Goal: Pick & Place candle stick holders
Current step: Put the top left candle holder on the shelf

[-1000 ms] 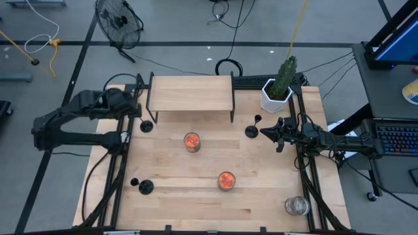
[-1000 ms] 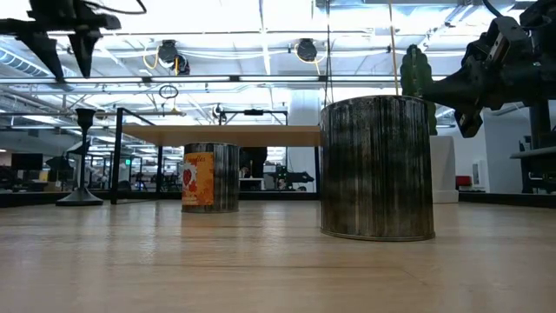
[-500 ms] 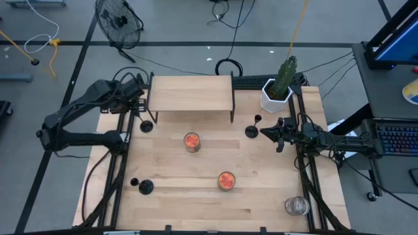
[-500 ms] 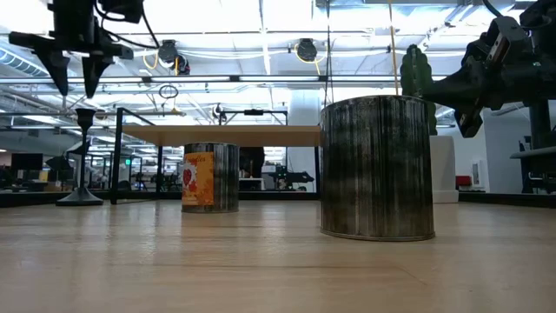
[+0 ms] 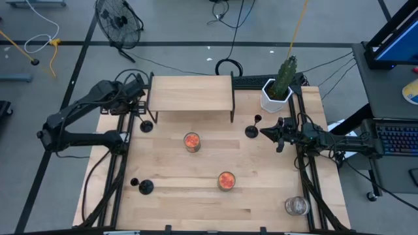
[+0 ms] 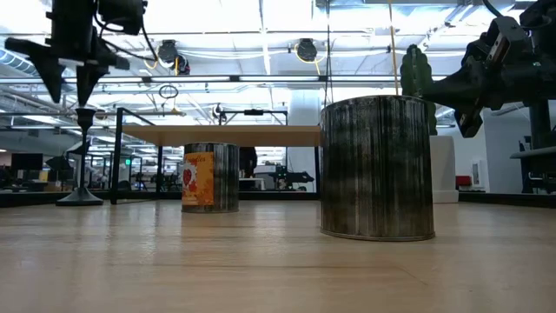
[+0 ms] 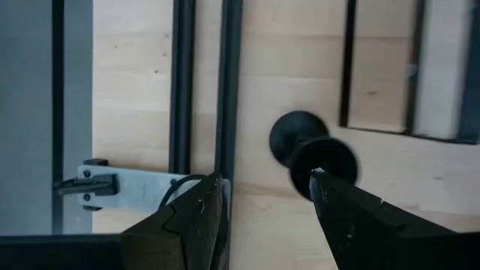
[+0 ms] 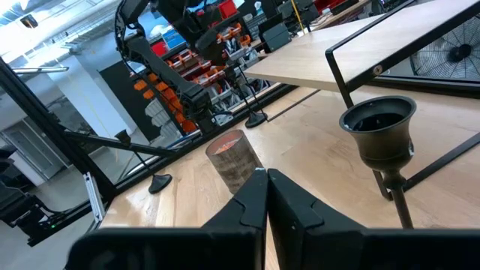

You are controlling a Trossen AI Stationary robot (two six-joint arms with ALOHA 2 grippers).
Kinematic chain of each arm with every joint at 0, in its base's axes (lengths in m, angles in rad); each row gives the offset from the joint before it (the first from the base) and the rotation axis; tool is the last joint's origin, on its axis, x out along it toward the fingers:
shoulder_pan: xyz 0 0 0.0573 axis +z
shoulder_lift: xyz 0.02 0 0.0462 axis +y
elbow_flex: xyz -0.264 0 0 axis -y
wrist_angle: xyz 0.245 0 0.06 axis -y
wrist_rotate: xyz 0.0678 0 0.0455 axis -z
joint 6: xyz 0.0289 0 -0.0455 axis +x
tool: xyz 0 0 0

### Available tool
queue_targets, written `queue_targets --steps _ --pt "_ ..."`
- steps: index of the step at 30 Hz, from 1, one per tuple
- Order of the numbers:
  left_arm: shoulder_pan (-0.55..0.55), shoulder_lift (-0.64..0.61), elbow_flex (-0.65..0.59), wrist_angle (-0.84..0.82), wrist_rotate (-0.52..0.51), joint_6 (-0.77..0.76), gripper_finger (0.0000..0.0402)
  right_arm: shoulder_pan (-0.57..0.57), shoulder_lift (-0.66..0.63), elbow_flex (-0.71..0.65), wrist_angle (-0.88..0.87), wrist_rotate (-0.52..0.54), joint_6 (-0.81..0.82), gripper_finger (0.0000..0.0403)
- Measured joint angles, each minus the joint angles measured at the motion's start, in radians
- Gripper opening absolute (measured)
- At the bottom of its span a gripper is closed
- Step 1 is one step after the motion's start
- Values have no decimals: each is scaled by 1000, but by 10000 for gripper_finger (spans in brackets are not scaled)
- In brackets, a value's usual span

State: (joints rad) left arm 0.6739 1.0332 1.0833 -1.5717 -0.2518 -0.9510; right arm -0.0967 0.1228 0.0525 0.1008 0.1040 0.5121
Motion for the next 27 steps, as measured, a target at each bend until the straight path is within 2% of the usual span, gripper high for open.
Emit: queue_targets --steps 27 --pt "-1 1 -25 57 -18 14 214 0 0 0 0 0 0 4"
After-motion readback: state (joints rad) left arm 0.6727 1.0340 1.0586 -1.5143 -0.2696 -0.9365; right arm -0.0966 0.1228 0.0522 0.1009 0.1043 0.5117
